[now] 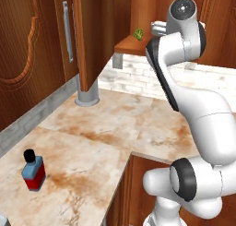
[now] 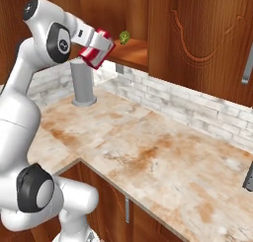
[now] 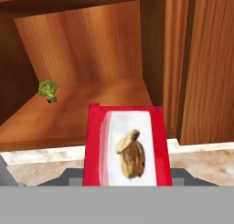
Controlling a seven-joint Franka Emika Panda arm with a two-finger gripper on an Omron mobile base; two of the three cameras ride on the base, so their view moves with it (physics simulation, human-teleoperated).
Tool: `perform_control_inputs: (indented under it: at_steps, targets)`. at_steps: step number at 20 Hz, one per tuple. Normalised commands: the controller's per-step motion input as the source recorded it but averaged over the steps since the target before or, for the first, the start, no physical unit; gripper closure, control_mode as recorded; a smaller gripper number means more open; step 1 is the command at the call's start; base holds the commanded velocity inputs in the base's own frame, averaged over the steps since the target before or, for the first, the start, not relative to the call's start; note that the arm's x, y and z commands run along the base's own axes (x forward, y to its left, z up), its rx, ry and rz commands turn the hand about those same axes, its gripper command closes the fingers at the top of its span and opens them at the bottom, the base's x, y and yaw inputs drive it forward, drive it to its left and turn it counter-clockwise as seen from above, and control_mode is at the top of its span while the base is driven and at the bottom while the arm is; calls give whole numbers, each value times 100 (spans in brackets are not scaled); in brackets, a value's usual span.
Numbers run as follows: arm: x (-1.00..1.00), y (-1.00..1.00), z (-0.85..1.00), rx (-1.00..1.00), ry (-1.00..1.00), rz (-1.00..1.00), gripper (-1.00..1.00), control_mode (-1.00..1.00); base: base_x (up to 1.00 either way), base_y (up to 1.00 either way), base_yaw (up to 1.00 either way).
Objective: Pick the canned food and boxed food from the counter and place them in the cabinets closest to them.
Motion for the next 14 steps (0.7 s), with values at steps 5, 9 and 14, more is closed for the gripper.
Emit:
perform_control_inputs:
  at_steps: [5,9,14]
  targets:
    - [14,0,-6,-3,1,-1,100,-100,0,0,0]
    - [20,0,-2,-1,3,-2,100,-100,0,0,0]
    - [28,-1,-1,0,6,-4,100,-100,0,0,0]
